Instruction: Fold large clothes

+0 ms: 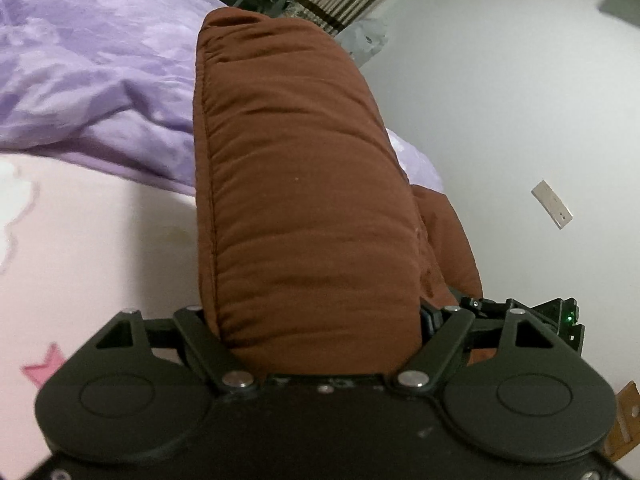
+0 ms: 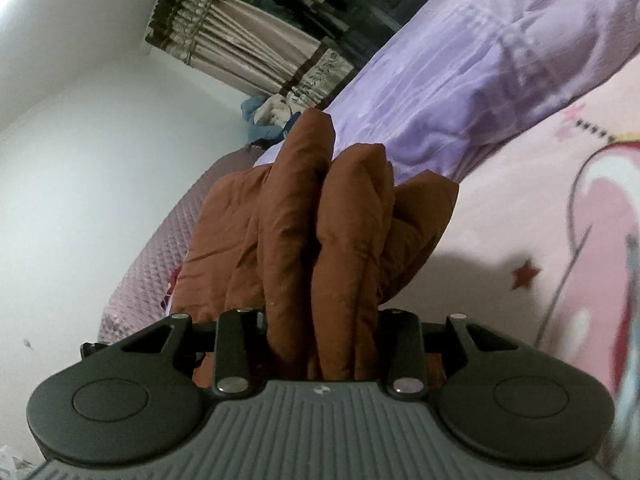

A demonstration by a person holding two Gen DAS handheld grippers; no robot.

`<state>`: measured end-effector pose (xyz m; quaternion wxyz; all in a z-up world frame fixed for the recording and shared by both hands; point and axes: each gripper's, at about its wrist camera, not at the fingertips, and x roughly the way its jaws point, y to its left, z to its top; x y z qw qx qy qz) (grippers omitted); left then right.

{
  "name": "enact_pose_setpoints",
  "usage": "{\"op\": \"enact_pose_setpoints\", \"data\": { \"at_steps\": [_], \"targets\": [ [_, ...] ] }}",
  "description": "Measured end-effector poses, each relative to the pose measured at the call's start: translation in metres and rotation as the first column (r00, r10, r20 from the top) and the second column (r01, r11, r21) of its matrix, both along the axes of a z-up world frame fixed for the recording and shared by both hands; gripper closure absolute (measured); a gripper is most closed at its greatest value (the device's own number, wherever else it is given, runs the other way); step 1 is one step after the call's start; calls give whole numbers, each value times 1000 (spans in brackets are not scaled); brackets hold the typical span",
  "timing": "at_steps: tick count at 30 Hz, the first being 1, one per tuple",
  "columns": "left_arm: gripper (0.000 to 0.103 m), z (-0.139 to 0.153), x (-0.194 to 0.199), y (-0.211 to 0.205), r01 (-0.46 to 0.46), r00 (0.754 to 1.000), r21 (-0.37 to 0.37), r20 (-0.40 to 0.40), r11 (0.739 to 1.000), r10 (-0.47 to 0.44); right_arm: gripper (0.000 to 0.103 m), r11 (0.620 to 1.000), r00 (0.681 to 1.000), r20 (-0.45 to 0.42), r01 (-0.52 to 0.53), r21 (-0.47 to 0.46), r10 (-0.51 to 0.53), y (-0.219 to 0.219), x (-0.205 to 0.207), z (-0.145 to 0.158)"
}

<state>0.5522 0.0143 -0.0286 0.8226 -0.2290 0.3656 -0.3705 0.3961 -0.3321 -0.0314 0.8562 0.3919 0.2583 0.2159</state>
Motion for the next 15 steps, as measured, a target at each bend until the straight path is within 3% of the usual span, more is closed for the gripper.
{"op": "enact_pose_setpoints", "data": {
  "at_steps": [9, 12, 15],
  "targets": [
    [20, -73, 29, 14, 12, 993, -29, -113, 1000, -15, 62, 995, 993, -100, 57, -84, -65, 15, 8, -38],
    [13, -92, 40, 20, 21, 990, -84, -139, 996, -32, 60, 997, 992, -107, 64, -32, -67, 10, 7, -50],
    [9, -94, 36, 23, 38, 990, -86, -132, 996, -49, 52, 997, 991, -110, 73, -38, -77, 12, 7, -61]
  ]
}}
